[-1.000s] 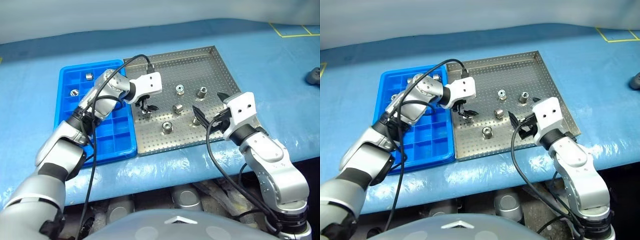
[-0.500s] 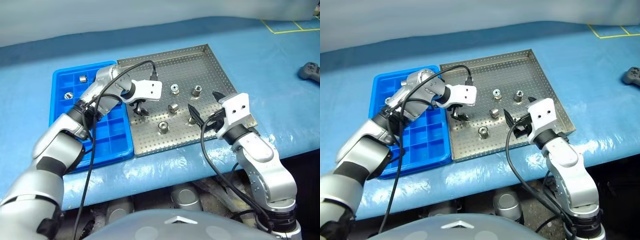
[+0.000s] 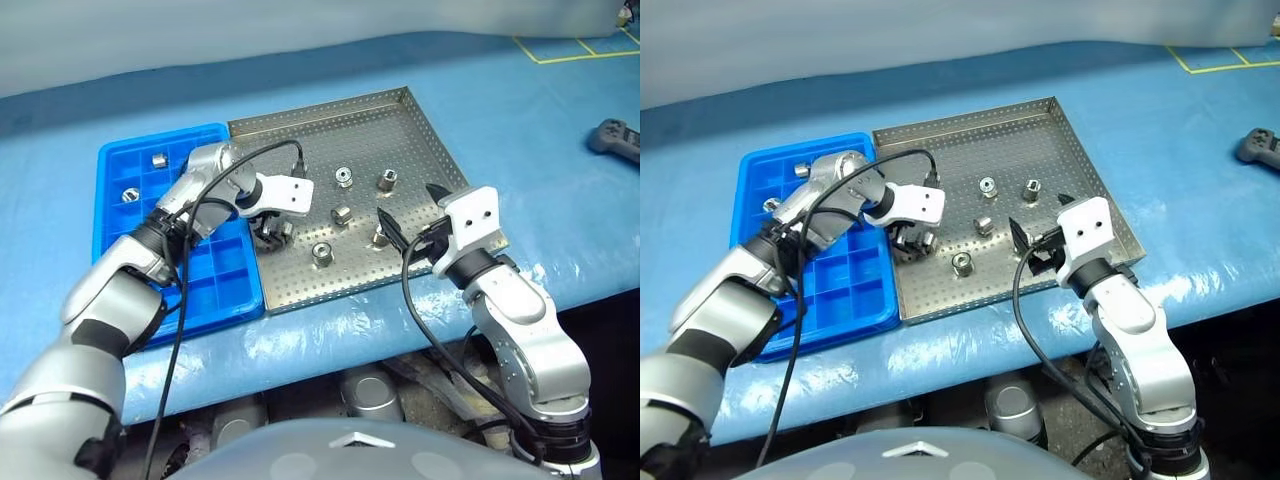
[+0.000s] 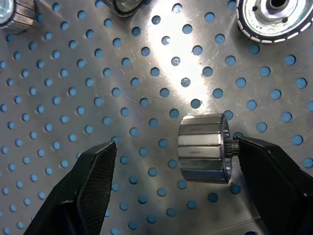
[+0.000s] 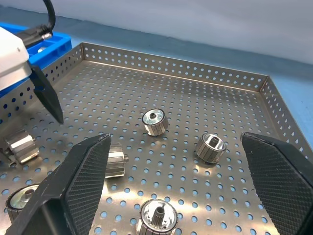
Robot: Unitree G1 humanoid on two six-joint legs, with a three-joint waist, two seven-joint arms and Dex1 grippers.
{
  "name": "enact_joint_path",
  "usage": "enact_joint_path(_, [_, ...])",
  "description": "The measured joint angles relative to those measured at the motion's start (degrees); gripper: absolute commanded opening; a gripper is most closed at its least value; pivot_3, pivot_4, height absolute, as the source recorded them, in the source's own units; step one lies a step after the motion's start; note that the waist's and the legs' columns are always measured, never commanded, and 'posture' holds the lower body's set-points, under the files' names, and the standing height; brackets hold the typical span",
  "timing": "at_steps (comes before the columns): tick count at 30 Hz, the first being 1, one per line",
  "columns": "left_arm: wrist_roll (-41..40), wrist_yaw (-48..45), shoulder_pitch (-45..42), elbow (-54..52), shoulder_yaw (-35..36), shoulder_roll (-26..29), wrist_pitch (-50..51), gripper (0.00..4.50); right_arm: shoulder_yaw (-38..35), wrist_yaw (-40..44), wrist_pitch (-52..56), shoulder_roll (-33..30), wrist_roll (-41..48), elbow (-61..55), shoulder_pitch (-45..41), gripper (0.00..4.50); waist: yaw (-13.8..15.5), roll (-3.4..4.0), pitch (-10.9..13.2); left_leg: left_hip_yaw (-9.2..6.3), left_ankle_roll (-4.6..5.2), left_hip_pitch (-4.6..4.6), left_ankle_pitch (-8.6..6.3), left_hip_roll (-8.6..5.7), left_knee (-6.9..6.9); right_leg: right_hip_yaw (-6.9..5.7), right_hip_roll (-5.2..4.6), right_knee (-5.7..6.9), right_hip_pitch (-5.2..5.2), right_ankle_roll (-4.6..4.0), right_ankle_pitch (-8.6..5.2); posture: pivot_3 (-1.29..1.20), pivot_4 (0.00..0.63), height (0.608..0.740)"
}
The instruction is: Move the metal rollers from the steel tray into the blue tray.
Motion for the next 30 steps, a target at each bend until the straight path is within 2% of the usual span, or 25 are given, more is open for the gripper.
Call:
enact_joint_path(9, [0.9,0.0,0.6,0.1,1.1,-0.2,-0.6,4.15,-0.1,0.0,-0.4,0.2,0.0,0.2,0.0,4.5,0.0,0.01,0.0,0.01,0.0,0.03,0.0,0.0,0.1,0.02,0.0,0.13,0.01,0.01,-0.01,-0.33,0.15,0.74])
enact_joint_path(15, [-3.7,-2.0,2.3,0.1,3.4,-3.0,1.7,4.15,-0.1,0.0,-0.7,0.2,-0.3,0.6,-0.5,4.5,0.0,0.0,0.0,0.01,0.0,0.01,0.0,-0.01,0.16,0.02,0.0,0.17,0.0,0.02,-0.01,-0.32,0.15,0.74])
enact_joint_path(30, [-2.1,0.7,1.3,2.7,3.5,-1.4,0.3,4.15,-0.2,-0.3,-1.1,0.8,-0.5,1.2,-0.6,4.5,-0.2,0.0,0.0,0.07,0.01,0.15,0.0,-0.01,0.18,0.12,0.02,0.31,0.01,0.02,-0.02,-0.32,0.15,0.74])
